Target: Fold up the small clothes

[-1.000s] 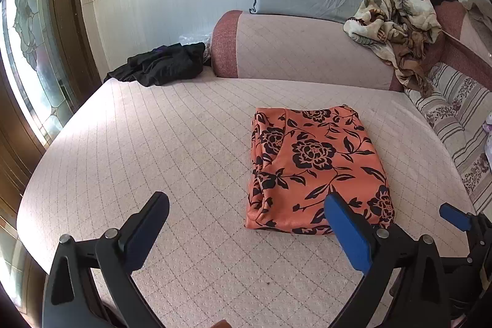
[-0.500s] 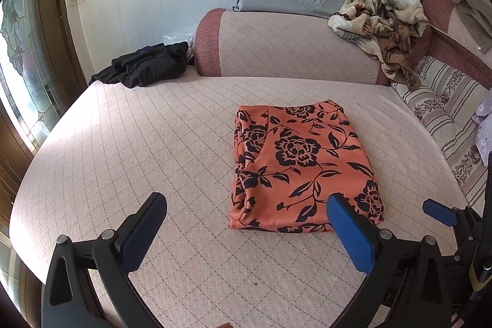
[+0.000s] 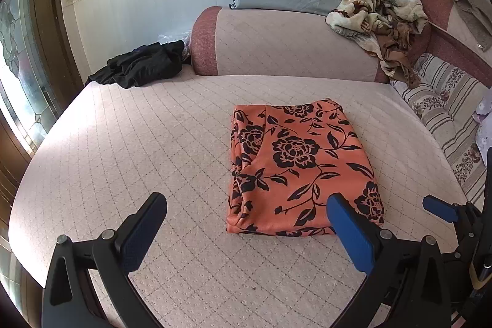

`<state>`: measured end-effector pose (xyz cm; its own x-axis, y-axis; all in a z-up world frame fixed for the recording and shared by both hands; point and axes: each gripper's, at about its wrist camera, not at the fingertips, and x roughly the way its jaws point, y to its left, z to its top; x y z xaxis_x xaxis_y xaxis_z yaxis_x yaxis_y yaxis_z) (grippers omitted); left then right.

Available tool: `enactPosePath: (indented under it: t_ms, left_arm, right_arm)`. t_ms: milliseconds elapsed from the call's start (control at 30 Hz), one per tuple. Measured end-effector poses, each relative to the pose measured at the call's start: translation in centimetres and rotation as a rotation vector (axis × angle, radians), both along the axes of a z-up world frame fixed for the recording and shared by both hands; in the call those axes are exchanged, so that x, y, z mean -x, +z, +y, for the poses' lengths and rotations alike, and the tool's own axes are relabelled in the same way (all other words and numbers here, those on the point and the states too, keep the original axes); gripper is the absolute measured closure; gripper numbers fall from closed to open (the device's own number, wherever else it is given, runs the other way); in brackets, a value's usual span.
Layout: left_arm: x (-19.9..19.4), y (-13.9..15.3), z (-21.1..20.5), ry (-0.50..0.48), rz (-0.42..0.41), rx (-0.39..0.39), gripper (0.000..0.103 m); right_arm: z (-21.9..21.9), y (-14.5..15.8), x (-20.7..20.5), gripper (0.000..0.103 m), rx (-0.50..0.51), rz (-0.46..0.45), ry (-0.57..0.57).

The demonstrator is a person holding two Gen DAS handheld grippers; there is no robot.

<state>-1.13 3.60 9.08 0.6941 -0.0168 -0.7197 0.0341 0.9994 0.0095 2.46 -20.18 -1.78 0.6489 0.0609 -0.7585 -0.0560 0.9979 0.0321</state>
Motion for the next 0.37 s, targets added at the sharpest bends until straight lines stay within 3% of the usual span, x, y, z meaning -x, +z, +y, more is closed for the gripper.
enactPosePath:
  t_ms: [367]
  left_arm:
    - [-0.58, 0.11, -0.05, 0.003, 0.000, 0.022, 0.000]
  right_arm:
    - [0.06, -0.09, -0.32, 0.000, -0.003, 0.006, 0.003]
